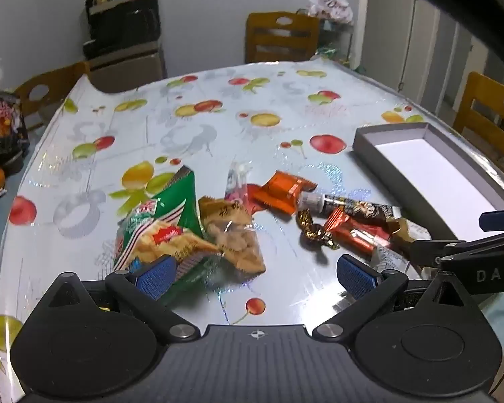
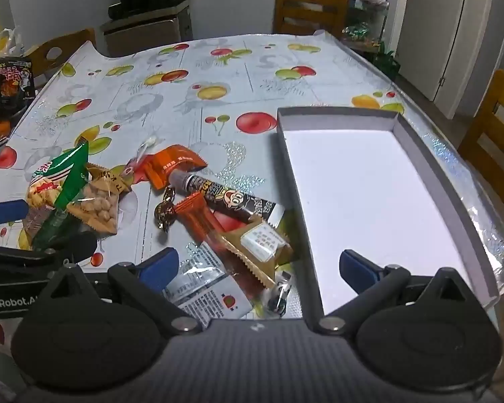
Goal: Organize snacks
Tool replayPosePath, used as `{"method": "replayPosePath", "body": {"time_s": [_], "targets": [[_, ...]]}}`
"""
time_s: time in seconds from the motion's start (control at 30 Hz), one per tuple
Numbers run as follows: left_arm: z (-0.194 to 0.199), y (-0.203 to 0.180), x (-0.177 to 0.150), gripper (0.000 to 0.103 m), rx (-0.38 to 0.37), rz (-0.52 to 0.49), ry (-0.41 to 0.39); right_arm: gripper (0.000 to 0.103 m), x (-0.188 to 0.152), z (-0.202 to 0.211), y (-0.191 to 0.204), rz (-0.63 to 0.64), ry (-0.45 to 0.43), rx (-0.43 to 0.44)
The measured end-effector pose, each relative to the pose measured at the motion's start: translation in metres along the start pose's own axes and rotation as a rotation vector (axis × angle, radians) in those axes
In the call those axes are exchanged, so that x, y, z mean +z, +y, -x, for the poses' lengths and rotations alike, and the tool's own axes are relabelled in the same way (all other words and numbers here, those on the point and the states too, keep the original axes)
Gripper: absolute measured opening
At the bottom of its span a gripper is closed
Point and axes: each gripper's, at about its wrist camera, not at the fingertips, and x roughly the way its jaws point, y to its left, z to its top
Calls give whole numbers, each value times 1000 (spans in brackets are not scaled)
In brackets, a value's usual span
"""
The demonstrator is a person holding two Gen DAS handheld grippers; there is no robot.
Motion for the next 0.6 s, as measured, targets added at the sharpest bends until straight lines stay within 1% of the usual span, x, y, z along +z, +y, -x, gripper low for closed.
{"method": "replayPosePath", "body": {"time_s": [0.1, 0.13, 0.17, 0.2, 0.27, 0.3, 0.33, 0.6], "targets": [[3, -3, -1, 103, -5, -22, -10, 103, -1, 4, 2, 2, -12, -4], [3, 2, -5, 103, -16, -13, -9, 103, -2, 6, 4, 5, -18, -9], [1, 5, -5, 103, -26, 6, 0, 103, 0, 4, -1, -22, 16, 34], [-1, 10, -8, 103, -36, 22, 1, 103, 0, 4, -1, -20, 17, 35], [-4, 15, -14, 103, -31, 13, 14, 103, -2, -1, -2, -14, 21, 34], [-4, 5, -9, 103, -2, 2, 34, 103, -2, -4, -2, -12, 27, 33], [-5, 1, -8, 103, 6, 10, 45, 103, -2, -5, 0, -7, 30, 28], [-9, 4, -8, 103, -1, 25, 59, 103, -4, -9, 1, -1, 32, 33]]}}
